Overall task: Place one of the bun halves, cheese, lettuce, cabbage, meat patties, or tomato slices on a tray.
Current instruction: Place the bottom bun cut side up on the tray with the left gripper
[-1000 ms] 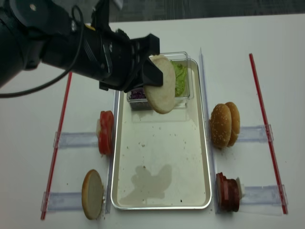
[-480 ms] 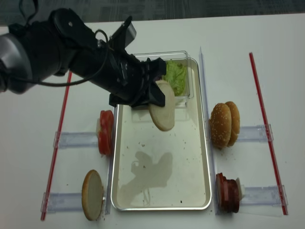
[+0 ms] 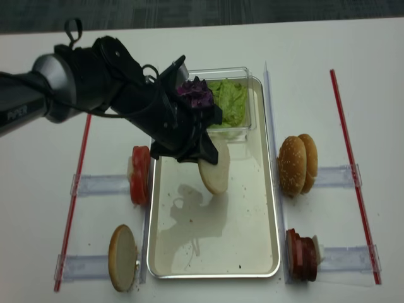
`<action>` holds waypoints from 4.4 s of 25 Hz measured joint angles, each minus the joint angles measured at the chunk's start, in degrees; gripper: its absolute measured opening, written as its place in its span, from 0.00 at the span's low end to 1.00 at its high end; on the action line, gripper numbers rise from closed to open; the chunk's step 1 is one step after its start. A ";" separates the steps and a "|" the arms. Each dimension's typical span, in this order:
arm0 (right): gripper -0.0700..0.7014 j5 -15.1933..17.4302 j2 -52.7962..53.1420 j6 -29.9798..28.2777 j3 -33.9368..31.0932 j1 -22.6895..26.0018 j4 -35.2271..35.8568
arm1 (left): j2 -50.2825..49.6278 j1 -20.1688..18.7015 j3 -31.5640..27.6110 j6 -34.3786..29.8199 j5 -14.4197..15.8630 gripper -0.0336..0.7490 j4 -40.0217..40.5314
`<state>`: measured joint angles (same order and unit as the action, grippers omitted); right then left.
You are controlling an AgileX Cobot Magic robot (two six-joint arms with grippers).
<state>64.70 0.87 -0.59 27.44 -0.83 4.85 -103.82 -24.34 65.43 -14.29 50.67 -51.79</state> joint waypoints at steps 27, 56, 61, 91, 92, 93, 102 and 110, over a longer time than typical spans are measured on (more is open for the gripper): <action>0.72 0.00 0.00 -0.13 0.00 0.00 0.00 | -4.55 0.00 -5.25 -6.85 0.60 0.07 -5.55; 0.72 0.00 0.00 -0.13 0.00 0.00 0.00 | -4.55 0.00 -5.25 -4.13 -1.70 0.23 -2.61; 0.72 0.00 0.00 -0.13 0.00 0.00 0.00 | -4.55 0.00 -5.25 -3.41 -1.70 0.23 -1.05; 0.72 0.00 0.00 -0.13 0.00 0.00 0.00 | -4.55 0.53 -5.25 -3.28 -1.46 0.24 -1.05; 0.72 0.00 0.00 -0.13 0.00 0.00 0.00 | -4.55 0.53 -5.25 -3.28 -1.46 0.24 -1.05; 0.72 0.00 0.00 -0.13 0.00 0.00 0.00 | -4.55 0.53 -5.25 -3.28 -1.46 0.24 -1.05; 0.72 0.00 0.00 -0.13 0.00 0.00 0.00 | -4.55 0.53 -5.25 -3.28 -1.36 0.24 -1.05; 0.72 0.00 0.00 -0.13 0.00 0.00 0.00 | -4.55 0.53 -5.25 -3.19 -1.36 0.26 -1.05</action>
<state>64.70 0.87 -0.72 27.44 -0.83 4.85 -108.37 -23.80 60.18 -17.48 49.31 -52.85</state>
